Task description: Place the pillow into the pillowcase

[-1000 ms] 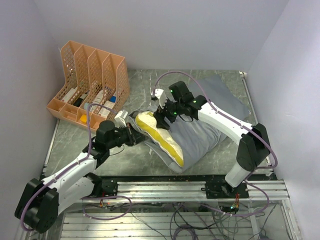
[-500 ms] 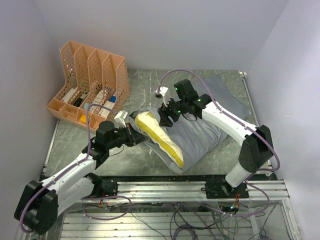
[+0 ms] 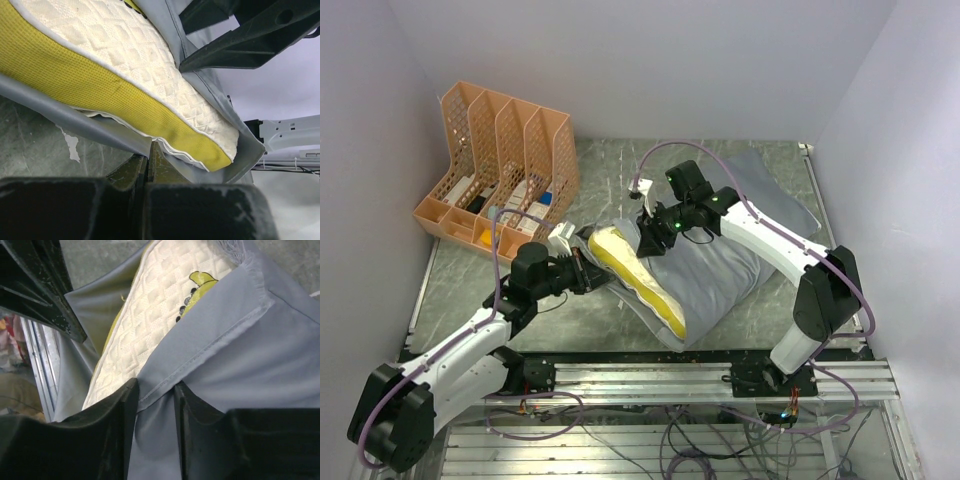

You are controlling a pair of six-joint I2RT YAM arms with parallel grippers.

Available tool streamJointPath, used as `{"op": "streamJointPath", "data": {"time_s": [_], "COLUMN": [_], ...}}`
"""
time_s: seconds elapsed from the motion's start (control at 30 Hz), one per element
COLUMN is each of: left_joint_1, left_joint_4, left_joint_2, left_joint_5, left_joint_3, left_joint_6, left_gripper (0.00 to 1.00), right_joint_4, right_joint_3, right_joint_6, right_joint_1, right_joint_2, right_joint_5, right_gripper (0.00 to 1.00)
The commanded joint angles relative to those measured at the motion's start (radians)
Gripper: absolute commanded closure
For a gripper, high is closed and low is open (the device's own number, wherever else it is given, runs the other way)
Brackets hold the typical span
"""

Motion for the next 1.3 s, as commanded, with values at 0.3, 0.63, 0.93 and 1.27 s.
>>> {"op": "streamJointPath", "data": {"time_s": [0.3, 0.63, 0.93, 1.27], "left_joint_1": [-0.003, -0.167, -0.085, 0.37], "left_joint_4": [0.056, 0.212, 0.136, -0.225], "left_joint_2": [-0.033, 0.966, 0.415, 0.191], "left_joint_5": [-0.107, 0.083, -0.038, -0.002], "left_joint_3": [0.063, 1.373, 0.958, 0.279], "left_joint_6": [-0.01, 0.02, 0.214, 0.224], "left_gripper": [0.93, 0.93, 0.93, 0.93], "right_joint_4": [0.054, 0.037, 0.176, 0.235], "right_joint_3": [0.067, 0.896, 0.777, 0.235], "right_joint_6": [0.037, 0.199, 0.258, 0.12], "right_joint_1": [-0.101, -0.566, -0.218, 0.038], "right_joint_2": [0.015, 0.203, -0.001, 0.2], "right_joint_5": [-0.058, -0.13, -0.185, -0.036], "right_gripper": [1.0, 1.0, 1.0, 1.0]}}
